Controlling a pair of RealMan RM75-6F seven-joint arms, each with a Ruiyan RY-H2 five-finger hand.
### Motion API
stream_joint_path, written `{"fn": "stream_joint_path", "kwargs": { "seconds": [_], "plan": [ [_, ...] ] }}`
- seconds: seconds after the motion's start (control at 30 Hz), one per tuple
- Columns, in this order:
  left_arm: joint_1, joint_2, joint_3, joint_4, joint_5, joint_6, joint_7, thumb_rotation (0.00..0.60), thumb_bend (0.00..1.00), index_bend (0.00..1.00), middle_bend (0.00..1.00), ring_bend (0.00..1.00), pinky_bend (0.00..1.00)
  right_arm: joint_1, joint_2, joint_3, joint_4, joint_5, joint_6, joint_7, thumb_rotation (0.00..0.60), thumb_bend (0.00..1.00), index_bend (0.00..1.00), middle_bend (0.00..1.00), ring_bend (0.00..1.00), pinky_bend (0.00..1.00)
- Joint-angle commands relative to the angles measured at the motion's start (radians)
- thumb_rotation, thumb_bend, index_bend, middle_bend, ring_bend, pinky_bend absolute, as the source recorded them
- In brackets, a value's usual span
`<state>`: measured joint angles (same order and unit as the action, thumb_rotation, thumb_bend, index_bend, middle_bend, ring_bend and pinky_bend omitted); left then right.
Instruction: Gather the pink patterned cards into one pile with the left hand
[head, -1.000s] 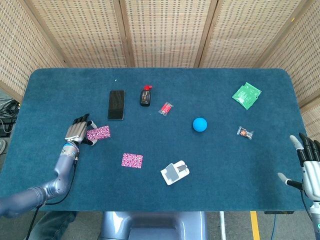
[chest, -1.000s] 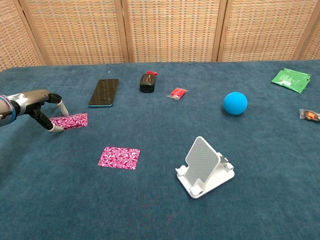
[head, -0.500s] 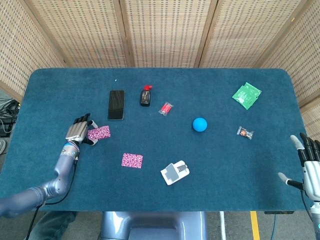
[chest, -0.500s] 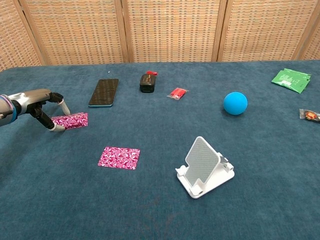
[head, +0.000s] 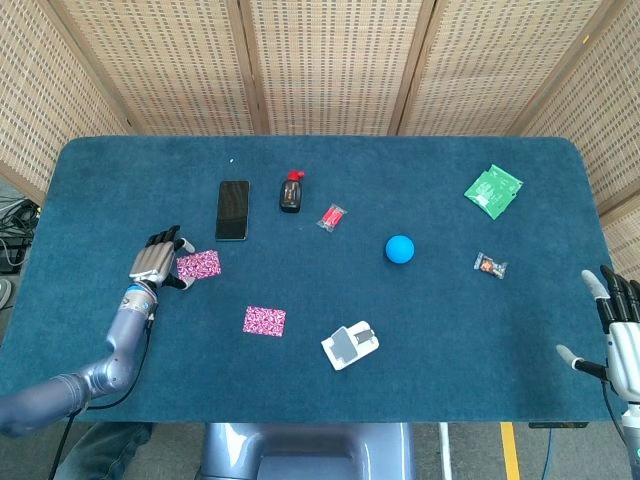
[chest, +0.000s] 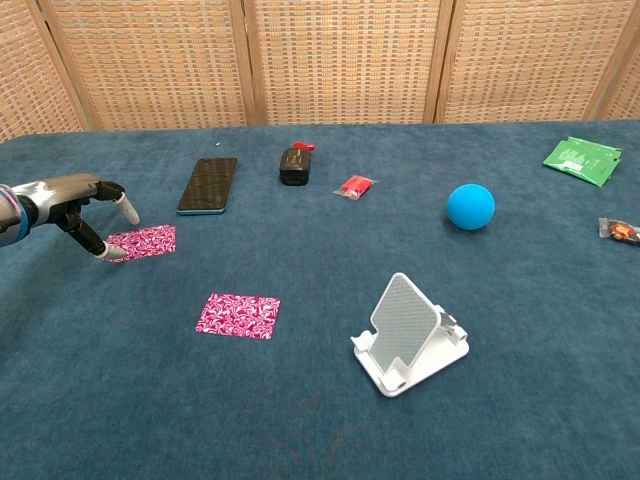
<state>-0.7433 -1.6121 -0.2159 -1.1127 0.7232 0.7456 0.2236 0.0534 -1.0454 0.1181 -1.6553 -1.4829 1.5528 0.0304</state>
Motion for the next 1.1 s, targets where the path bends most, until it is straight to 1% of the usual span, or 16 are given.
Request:
{"fn": "stream_joint_path", "kwargs": {
  "seconds": [0.03, 0.13, 0.23, 0.3, 0.4, 0.47, 0.5, 0.6, 0.67, 0.77, 0.93, 1.1],
  "plan": [
    [0.001, 0.004, -0.001, -0.005, 0.002, 0.002, 0.000, 0.600, 0.28, 0.32, 0.00, 0.00, 0.00, 0.000, 0.000, 0.000, 0.000, 0.000, 0.000, 0.000, 0.600, 0.00, 0.00, 0.00, 0.00, 0.00],
    [0.006, 0.012, -0.005, -0.019, 0.012, 0.007, -0.013, 0.600, 0.28, 0.32, 0.00, 0.00, 0.00, 0.000, 0.000, -0.001, 0.000, -0.001, 0.000, 0.000, 0.600, 0.00, 0.00, 0.00, 0.00, 0.00],
    [0.017, 0.030, -0.014, -0.057, 0.059, 0.026, -0.049, 0.600, 0.28, 0.32, 0.00, 0.00, 0.00, 0.000, 0.001, -0.001, -0.001, -0.002, 0.001, 0.000, 0.600, 0.00, 0.00, 0.00, 0.00, 0.00],
    [0.026, 0.071, -0.015, -0.150, 0.165, 0.060, -0.088, 0.600, 0.28, 0.32, 0.00, 0.00, 0.00, 0.000, 0.002, 0.001, -0.002, 0.001, 0.000, 0.002, 0.600, 0.00, 0.00, 0.00, 0.00, 0.00],
    [0.035, 0.106, 0.001, -0.226, 0.256, 0.084, -0.106, 0.600, 0.27, 0.32, 0.00, 0.00, 0.00, 0.000, 0.002, 0.001, -0.001, 0.001, -0.001, 0.002, 0.600, 0.00, 0.00, 0.00, 0.00, 0.00],
    [0.034, 0.121, 0.023, -0.280, 0.323, 0.099, -0.098, 0.600, 0.26, 0.32, 0.00, 0.00, 0.00, 0.000, 0.001, 0.000, -0.002, 0.000, -0.001, -0.001, 0.600, 0.00, 0.00, 0.00, 0.00, 0.00],
    [0.033, 0.125, 0.041, -0.314, 0.361, 0.105, -0.085, 0.600, 0.26, 0.32, 0.00, 0.00, 0.00, 0.000, 0.001, 0.000, -0.002, 0.000, -0.001, -0.003, 0.600, 0.00, 0.00, 0.00, 0.00, 0.00],
    [0.030, 0.117, 0.080, -0.369, 0.411, 0.111, -0.049, 0.600, 0.23, 0.32, 0.00, 0.00, 0.00, 0.000, 0.000, -0.001, -0.003, -0.002, 0.001, -0.005, 0.600, 0.00, 0.00, 0.00, 0.00, 0.00],
    [0.025, 0.098, 0.100, -0.382, 0.427, 0.109, -0.021, 0.600, 0.22, 0.32, 0.00, 0.00, 0.00, 0.000, 0.000, -0.001, -0.004, -0.002, 0.000, -0.007, 0.600, 0.00, 0.00, 0.00, 0.00, 0.00],
    [0.016, 0.061, 0.117, -0.376, 0.420, 0.105, 0.023, 0.600, 0.22, 0.32, 0.00, 0.00, 0.00, 0.000, 0.000, -0.001, -0.004, -0.002, 0.000, -0.009, 0.600, 0.00, 0.00, 0.00, 0.00, 0.00],
    [-0.002, 0.000, 0.115, -0.338, 0.376, 0.095, 0.071, 0.600, 0.22, 0.33, 0.00, 0.00, 0.00, -0.002, 0.002, 0.000, -0.002, 0.001, 0.001, -0.001, 0.600, 0.00, 0.00, 0.00, 0.00, 0.00],
    [-0.017, -0.030, 0.108, -0.314, 0.341, 0.090, 0.103, 0.600, 0.22, 0.33, 0.00, 0.00, 0.00, 0.000, 0.005, 0.001, 0.000, 0.005, -0.004, 0.005, 0.600, 0.00, 0.00, 0.00, 0.00, 0.00]
  ]
}}
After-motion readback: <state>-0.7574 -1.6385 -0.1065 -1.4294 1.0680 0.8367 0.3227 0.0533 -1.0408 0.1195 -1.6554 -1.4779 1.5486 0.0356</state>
